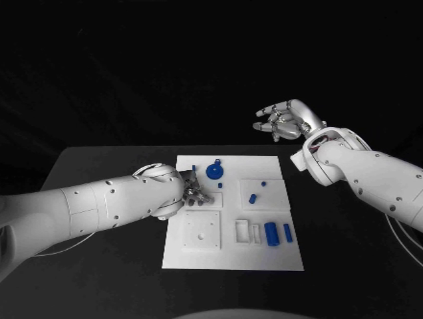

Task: Assemble the parts on the task board

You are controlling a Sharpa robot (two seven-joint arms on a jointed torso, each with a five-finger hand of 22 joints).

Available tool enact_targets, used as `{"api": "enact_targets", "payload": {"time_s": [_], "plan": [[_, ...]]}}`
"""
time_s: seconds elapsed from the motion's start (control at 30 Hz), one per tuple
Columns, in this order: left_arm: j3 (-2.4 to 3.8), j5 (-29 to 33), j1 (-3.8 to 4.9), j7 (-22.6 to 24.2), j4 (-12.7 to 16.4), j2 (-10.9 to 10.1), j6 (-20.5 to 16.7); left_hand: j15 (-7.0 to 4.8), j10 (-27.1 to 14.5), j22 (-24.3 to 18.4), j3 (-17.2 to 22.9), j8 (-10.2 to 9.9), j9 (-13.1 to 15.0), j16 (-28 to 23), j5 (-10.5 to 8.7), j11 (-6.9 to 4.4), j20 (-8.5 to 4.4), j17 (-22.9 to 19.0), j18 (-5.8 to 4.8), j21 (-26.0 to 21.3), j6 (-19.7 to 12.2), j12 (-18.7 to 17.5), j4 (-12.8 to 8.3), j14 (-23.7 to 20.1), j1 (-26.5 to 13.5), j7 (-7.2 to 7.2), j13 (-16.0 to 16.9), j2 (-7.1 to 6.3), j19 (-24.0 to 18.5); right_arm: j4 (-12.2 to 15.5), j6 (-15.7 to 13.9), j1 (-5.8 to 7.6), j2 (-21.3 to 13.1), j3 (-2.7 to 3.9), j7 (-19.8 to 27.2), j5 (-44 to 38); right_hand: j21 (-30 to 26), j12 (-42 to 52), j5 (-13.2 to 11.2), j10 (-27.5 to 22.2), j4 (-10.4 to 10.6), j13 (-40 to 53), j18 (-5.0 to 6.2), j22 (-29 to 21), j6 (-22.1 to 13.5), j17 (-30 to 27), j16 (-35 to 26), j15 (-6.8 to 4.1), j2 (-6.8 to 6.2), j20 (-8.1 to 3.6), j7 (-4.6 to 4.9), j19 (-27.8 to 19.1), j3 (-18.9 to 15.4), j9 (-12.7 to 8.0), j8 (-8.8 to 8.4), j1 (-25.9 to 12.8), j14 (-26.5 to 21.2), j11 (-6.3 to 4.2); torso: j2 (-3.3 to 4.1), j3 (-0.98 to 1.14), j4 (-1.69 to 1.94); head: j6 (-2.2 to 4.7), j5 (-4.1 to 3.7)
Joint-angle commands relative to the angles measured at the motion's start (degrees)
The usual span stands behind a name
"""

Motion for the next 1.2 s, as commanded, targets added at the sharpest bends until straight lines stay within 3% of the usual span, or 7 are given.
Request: {"api": "enact_targets", "payload": {"time_s": [0.03, 0.13, 0.23, 0.37, 0.63, 0.97, 1.2], "plan": [[-0.04, 1.1, -0.21, -0.1, 0.4, -0.5, 1.5, 0.04, 0.4, 1.5, 1.2, 0.3, 0.1, 0.0, -4.02, 0.11, 0.25, 0.0, 0.8, -0.2, 0.7, 0.0, 2.5, 0.1, -0.7, 0.11, -0.1, -2.0, 0.1, 0.1, 0.4, -0.1, -0.1, 0.03, 0.3, -0.4, 0.1, 0.1, 0.1, 0.0, 0.0, -0.1, 0.31, 1.6, 0.4, 0.0, 0.1, -0.36, 0.09, -0.08, -0.01, 0.3, 0.3, -0.1, -0.16, -0.2, 0.0, -0.31, -0.04, 0.05, 0.04, 0.07, 0.02], [0.12, 1.5, -0.2, -0.1, 0.7, -0.8, 1.5, 0.05, 0.5, 1.5, 3.7, 0.2, 0.0, 0.0, -10.57, 0.16, 0.54, 0.2, 1.05, -0.2, 1.3, -0.1, 7.9, 0.1, -1.2, 0.09, -0.1, -5.59, 0.1, 0.0, 0.4, -0.17, -0.1, 0.03, 0.3, -0.4, 0.1, 0.1, 0.1, 0.0, 0.0, -0.1, 0.31, 1.6, 0.4, 0.0, 0.1, -0.36, 0.09, -0.08, -0.01, 0.3, 0.3, -0.1, -0.16, -0.2, 0.0, -0.31, -0.03, 0.04, 0.03, 0.05, 0.03], [0.23, 1.8, -0.2, -0.1, 0.9, -1.0, 1.6, -0.13, 0.6, 1.5, 3.3, 0.0, -0.1, 0.0, -10.94, 0.04, 0.37, 0.2, 1.07, -0.3, 1.5, -0.4, 11.6, 0.0, -0.9, 0.05, -0.2, -8.31, 0.0, 0.0, 0.4, -0.24, -0.1, 0.03, 0.3, -0.4, 0.1, 0.1, 0.1, 0.0, 0.0, -0.1, 0.31, 1.6, 0.4, 0.0, 0.1, -0.36, 0.09, -0.08, -0.01, 0.3, 0.3, -0.1, -0.16, -0.2, 0.0, -0.31, -0.02, 0.04, 0.01, 0.03, 0.07], [0.49, 2.1, -0.18, -0.1, 1.3, -1.4, 1.5, -0.19, 0.7, 1.5, 2.5, -0.3, -0.2, -0.1, -10.94, 0.02, 0.14, 0.1, 0.9, -0.4, 1.6, -0.5, 11.7, -0.1, -2.2, 0.04, -0.2, -9.5, 0.0, -0.1, 0.4, -0.35, -0.1, 0.03, 0.3, -0.4, 0.1, 0.1, 0.1, 0.0, 0.0, -0.1, 0.31, 1.6, 0.4, 0.0, 0.1, -0.36, 0.09, -0.08, -0.01, 0.3, 0.3, -0.1, -0.16, -0.2, 0.0, -0.31, -0.03, 0.05, 0.01, 0.04, 0.1], [2.88, 2.8, -0.17, 0.1, 1.7, -2.0, 1.3, -0.26, 0.8, 1.4, 1.9, -0.9, -0.3, -0.2, -10.93, 0.01, -0.33, 0.1, 0.46, -0.5, 1.8, -0.9, 11.8, -0.1, -3.2, 0.06, 0.0, -10.16, -0.1, -0.2, 0.4, -0.54, -0.1, 0.03, 0.3, -0.4, -0.1, 0.1, 0.1, 0.0, -0.2, -0.2, 0.32, 1.5, 0.4, 0.0, 0.1, -0.36, 0.1, -0.07, 0.01, 0.3, 0.4, -0.1, -0.18, -0.3, 0.0, -0.31, -0.03, 0.07, 0.0, 0.14, 0.22], [6.04, 6.0, 1.61, 0.4, 2.4, -3.8, 3.4, 0.08, -2.1, 0.7, 3.1, -4.7, -3.0, -3.4, -10.91, 0.67, -1.51, -4.1, -0.55, -3.3, -1.5, -2.2, 10.8, -2.5, 0.4, 1.49, 0.1, -7.0, -1.9, -0.4, 0.4, -0.6, -0.4, 0.03, 0.3, -0.4, -0.1, 0.1, 0.1, 0.0, -0.2, -0.2, 0.32, 1.5, 0.4, 0.0, 0.1, -0.36, 0.1, -0.07, 0.01, 0.3, 0.4, -0.1, -0.18, -0.3, 0.0, -0.31, -0.02, 0.11, -0.01, 0.59, 0.4], [6.56, 8.4, 5.03, 0.6, 0.4, -4.6, 6.6, 0.59, -4.9, 0.8, 1.1, -9.1, -15.5, -4.8, -9.46, 1.69, -2.04, -6.7, -1.76, -6.1, -4.4, -0.9, 3.6, -4.3, 0.7, 3.45, 0.2, -1.98, -1.8, -0.8, 0.4, -0.61, -0.5, 0.03, 0.3, -0.4, -0.1, 0.0, 0.1, 0.0, -0.2, -0.2, 0.32, 1.5, 0.4, -0.1, 0.0, -0.37, 0.16, -0.08, 0.01, 0.4, 0.4, -0.1, -0.17, -0.4, 0.0, -0.31, 0.02, 0.11, -0.06, 1.23, 0.72]]}}
